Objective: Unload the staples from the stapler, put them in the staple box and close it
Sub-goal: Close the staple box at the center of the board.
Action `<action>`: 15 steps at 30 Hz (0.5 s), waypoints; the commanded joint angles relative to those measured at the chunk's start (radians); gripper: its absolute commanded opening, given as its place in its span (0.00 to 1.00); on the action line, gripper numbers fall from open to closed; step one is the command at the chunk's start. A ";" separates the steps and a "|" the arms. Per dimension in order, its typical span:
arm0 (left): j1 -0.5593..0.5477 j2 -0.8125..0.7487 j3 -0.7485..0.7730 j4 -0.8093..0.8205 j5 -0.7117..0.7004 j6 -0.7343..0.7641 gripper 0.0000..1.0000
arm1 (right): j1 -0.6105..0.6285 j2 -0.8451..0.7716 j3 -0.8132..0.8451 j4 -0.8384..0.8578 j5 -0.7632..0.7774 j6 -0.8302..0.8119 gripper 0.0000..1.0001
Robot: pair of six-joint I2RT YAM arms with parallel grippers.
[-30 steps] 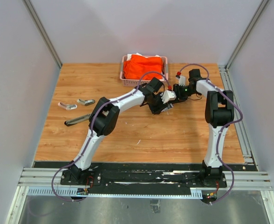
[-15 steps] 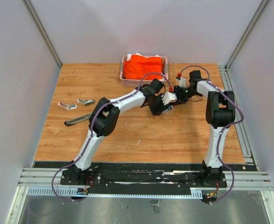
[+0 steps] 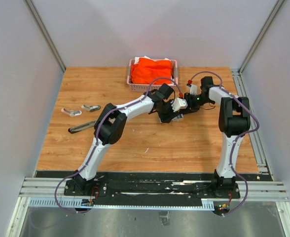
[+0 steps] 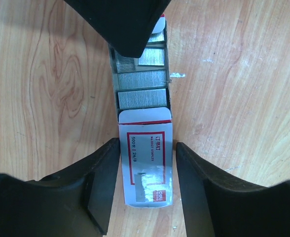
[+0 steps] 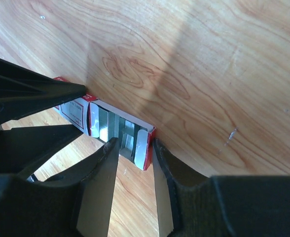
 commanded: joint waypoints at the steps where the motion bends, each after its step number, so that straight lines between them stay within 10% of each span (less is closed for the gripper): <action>1: -0.021 0.029 -0.053 -0.096 -0.008 0.013 0.53 | -0.009 -0.031 -0.043 -0.034 0.088 -0.008 0.36; 15: -0.021 0.006 -0.088 -0.098 -0.039 0.054 0.54 | -0.032 -0.054 -0.100 0.025 0.102 0.053 0.37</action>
